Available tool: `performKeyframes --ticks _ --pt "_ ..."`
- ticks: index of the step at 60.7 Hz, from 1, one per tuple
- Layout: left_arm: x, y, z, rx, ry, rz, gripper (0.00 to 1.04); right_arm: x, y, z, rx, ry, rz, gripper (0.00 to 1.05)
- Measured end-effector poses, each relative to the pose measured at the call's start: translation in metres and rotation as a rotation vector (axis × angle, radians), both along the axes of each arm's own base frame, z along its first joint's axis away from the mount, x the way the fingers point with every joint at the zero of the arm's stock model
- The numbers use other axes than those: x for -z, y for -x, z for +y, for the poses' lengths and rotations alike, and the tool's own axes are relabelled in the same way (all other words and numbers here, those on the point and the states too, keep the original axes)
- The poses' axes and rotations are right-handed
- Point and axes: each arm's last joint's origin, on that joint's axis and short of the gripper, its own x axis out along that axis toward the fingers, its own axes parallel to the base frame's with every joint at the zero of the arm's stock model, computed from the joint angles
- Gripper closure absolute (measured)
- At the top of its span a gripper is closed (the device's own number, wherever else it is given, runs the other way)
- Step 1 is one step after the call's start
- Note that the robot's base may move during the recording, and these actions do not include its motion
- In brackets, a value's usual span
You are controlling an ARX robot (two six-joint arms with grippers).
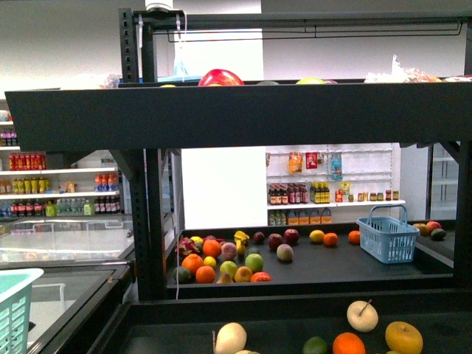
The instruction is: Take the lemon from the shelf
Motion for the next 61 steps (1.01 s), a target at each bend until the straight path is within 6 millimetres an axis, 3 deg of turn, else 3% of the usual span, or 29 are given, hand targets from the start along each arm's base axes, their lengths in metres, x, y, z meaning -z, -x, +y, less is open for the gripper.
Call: performKeyframes --ticks 5,23,61 --pt "0.012 0.004 -0.004 0.002 -0.004 0.000 1.03 0.000 0.000 0.000 0.000 0.000 0.000 0.07" --pt "0.039 0.014 -0.022 0.015 -0.013 -0.009 1.02 0.000 0.000 0.000 -0.001 0.000 0.000 0.07" --pt "0.070 0.035 -0.022 0.008 -0.013 -0.007 1.02 0.000 0.000 0.000 0.000 0.000 0.000 0.07"
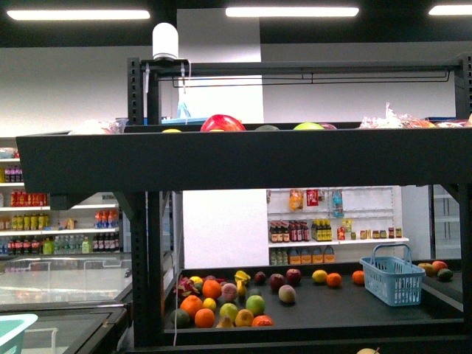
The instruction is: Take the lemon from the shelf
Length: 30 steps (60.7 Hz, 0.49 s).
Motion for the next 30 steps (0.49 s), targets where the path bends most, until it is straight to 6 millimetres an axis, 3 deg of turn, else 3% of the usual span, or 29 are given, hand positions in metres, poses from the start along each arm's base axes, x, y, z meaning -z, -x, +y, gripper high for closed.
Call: performKeyframes --ticks 24,30 --pt "0.0025 0.0013 0.0000 0.000 0.000 -0.011 1.02 0.0000 0.0000 0.0000 0.000 0.000 0.000 0.07" --pt "0.0025 0.0013 0.0000 0.000 0.000 -0.011 0.84 0.0000 0.0000 0.0000 0.000 0.000 0.000 0.07"
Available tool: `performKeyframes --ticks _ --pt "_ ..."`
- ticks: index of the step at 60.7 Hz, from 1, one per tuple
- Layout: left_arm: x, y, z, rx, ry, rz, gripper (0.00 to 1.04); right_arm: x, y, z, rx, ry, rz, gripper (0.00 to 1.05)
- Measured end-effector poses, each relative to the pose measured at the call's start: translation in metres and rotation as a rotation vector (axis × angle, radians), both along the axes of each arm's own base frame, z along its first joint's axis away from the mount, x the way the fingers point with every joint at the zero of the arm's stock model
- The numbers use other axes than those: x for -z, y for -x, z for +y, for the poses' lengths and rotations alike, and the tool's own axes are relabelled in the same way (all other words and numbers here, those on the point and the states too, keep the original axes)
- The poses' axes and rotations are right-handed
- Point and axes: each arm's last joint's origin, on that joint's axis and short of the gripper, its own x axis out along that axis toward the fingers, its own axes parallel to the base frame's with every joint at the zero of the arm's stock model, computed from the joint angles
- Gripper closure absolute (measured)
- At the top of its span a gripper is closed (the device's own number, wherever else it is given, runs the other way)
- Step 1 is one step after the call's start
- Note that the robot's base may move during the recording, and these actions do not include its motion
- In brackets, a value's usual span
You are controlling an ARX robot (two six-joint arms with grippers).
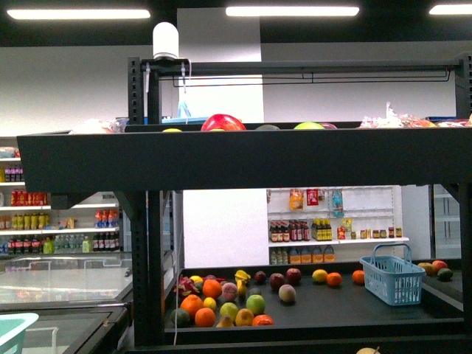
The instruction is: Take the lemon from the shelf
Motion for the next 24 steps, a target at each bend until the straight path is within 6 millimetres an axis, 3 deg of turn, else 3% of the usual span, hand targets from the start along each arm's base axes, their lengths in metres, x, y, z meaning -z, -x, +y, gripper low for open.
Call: performKeyframes --ticks 24 --pt "0.0000 0.0000 0.0000 0.000 0.000 0.000 0.10 0.0000 0.0000 0.0000 0.000 0.000 0.000 0.07"
